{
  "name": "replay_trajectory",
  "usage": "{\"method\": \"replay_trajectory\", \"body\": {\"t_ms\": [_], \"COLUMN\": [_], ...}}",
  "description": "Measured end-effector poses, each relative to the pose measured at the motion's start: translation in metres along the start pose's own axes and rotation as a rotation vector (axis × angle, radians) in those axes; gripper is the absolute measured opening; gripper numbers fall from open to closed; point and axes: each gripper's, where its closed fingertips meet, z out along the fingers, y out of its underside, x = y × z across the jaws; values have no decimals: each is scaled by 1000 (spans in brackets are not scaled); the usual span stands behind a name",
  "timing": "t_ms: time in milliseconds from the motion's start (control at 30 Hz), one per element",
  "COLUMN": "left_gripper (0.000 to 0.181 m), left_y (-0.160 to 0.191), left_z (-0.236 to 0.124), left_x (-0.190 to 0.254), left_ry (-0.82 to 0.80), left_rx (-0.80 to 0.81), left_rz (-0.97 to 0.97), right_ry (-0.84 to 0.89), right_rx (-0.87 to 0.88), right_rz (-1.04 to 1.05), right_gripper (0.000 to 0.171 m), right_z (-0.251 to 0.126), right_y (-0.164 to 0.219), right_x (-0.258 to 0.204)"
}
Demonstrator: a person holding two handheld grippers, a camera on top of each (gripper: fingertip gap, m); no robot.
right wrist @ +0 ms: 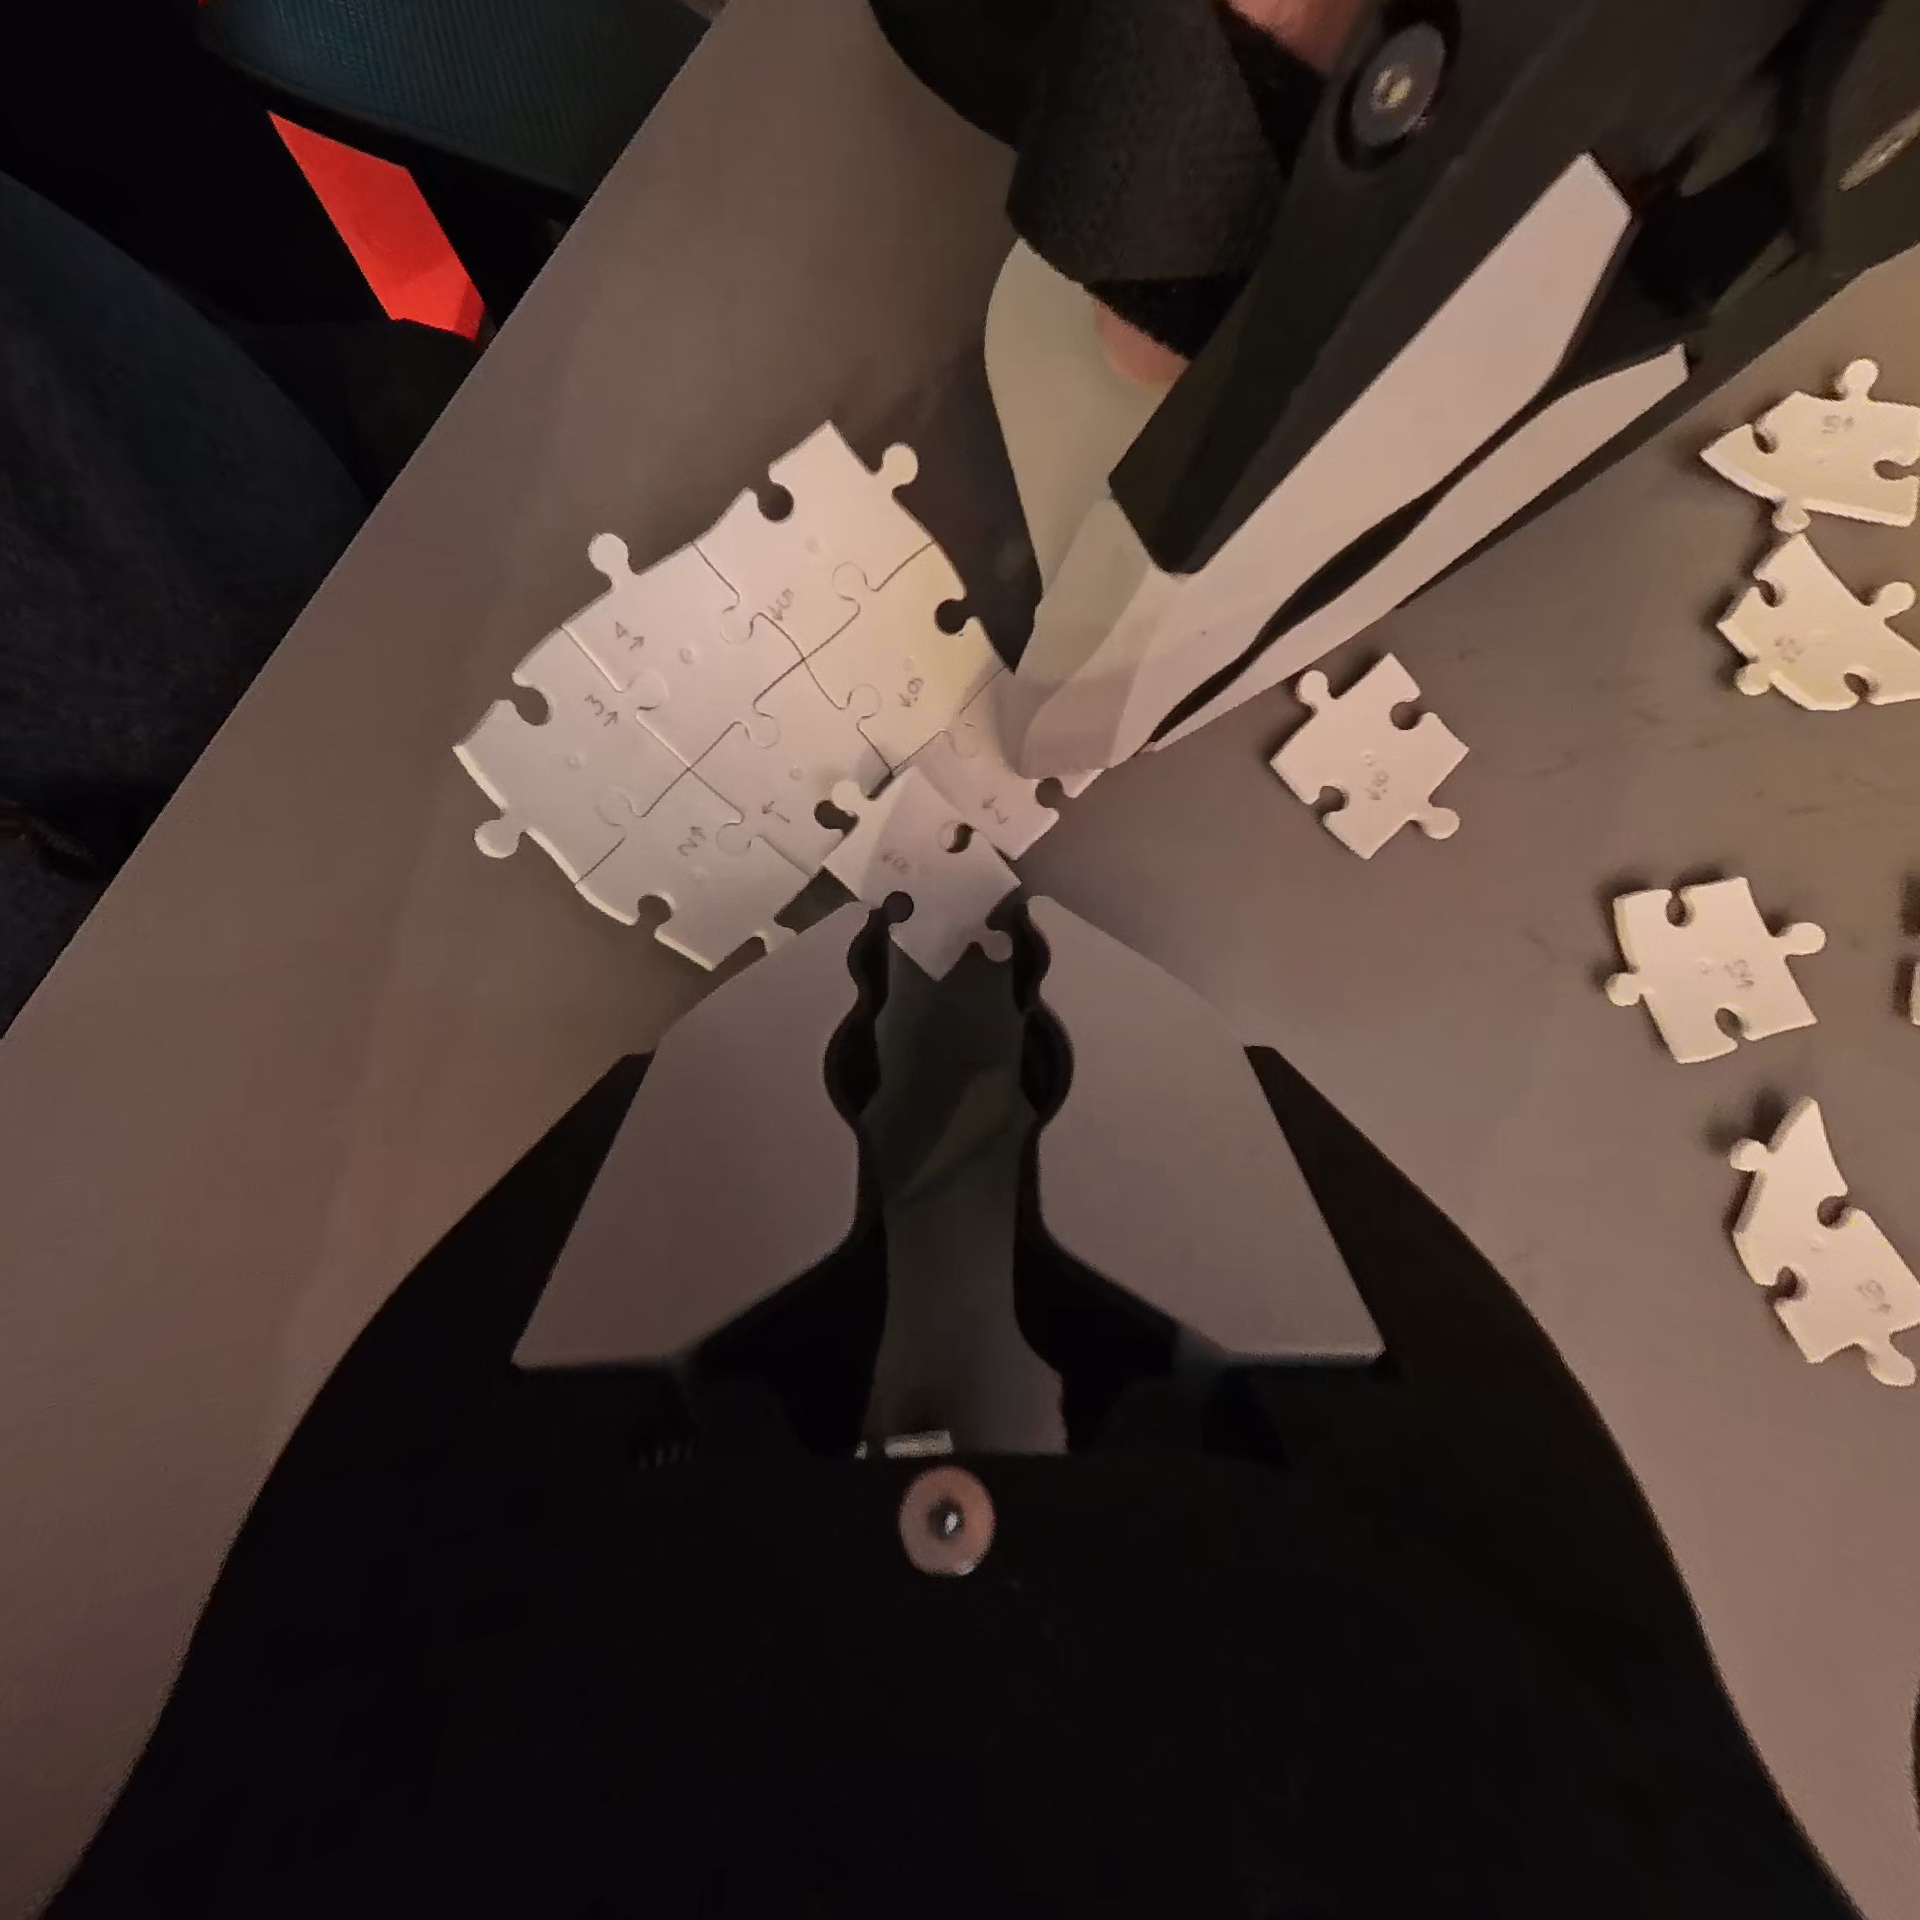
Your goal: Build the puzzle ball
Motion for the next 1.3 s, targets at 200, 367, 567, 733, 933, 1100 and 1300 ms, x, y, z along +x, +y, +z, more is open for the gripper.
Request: {"method": "replay_trajectory", "body": {"t_ms": [200, 367, 567, 733, 933, 1100, 1300], "left_gripper": [5, 5, 5, 5, 5, 5, 5], "left_y": [0, 0, 0, 0, 0, 0, 0], "left_z": [0, 0, 0, 0, 1, 1, 1], "left_x": [0, 0, 0, 0, 0, 1, 0], "left_ry": [2, 5, 6, 2, 1, 0, -5], "left_rx": [-1, -5, -4, -6, -3, -1, -3], "left_rz": [-1, 0, 2, 3, 2, 3, 3], "right_ry": [-24, -24, -25, -55, -86, -108, -113], "right_rx": [-13, -17, 57, 67, 67, 60, 17], "right_rz": [-47, -100, -114, -75, -42, -43, -38], "right_gripper": [24, 26, 31, 11, 1, 1, 1], "right_z": [0, 0, -10, -7, -2, 1, 8], "right_y": [0, -1, -13, -19, -20, -22, -17], "right_x": [0, -1, -4, -9, -12, -17, -18]}}
